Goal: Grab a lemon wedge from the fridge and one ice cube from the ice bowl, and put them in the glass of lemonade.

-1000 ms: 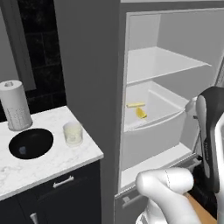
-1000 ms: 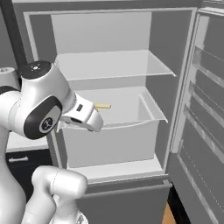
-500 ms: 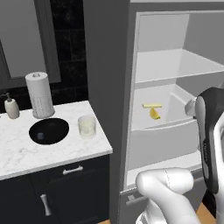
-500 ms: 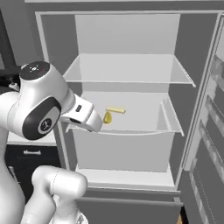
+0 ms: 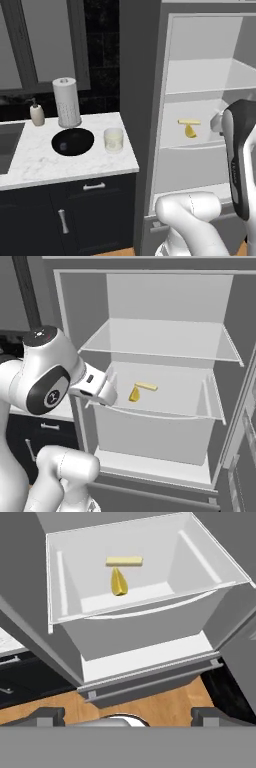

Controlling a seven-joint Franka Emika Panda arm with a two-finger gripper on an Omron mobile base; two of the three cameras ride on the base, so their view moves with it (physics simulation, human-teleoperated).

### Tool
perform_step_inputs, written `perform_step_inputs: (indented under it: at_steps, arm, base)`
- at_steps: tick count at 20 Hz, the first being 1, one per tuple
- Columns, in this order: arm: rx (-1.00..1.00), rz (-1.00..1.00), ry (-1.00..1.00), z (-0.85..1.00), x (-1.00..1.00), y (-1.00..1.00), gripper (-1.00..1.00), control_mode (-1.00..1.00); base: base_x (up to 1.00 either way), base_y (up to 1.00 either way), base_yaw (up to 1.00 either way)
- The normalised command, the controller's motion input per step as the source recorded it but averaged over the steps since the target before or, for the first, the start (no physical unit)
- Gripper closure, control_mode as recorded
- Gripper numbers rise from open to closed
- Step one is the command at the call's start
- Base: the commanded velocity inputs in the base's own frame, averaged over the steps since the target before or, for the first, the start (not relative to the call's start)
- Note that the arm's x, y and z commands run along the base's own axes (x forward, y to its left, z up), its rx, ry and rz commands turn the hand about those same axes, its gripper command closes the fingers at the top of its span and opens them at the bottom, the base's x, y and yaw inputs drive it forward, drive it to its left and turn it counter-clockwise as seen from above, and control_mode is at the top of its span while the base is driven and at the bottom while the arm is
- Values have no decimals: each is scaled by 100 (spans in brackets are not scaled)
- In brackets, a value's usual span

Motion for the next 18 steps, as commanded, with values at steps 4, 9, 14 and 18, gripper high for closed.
perform_step_inputs:
  at_steps: [4, 9, 14, 18]
  arm:
    - [0, 0, 0, 0, 0, 0, -100, 100]
    - [0, 9, 0, -8, 14, -25, -100, -100]
    - [0, 6, -1, -16, 32, -1, -100, -100]
    - [-1, 2, 0, -29, 44, 0, -100, -100]
  base:
    - [1, -40, 11]
    - [0, 0, 0]
    - [0, 0, 0]
    - [0, 0, 0]
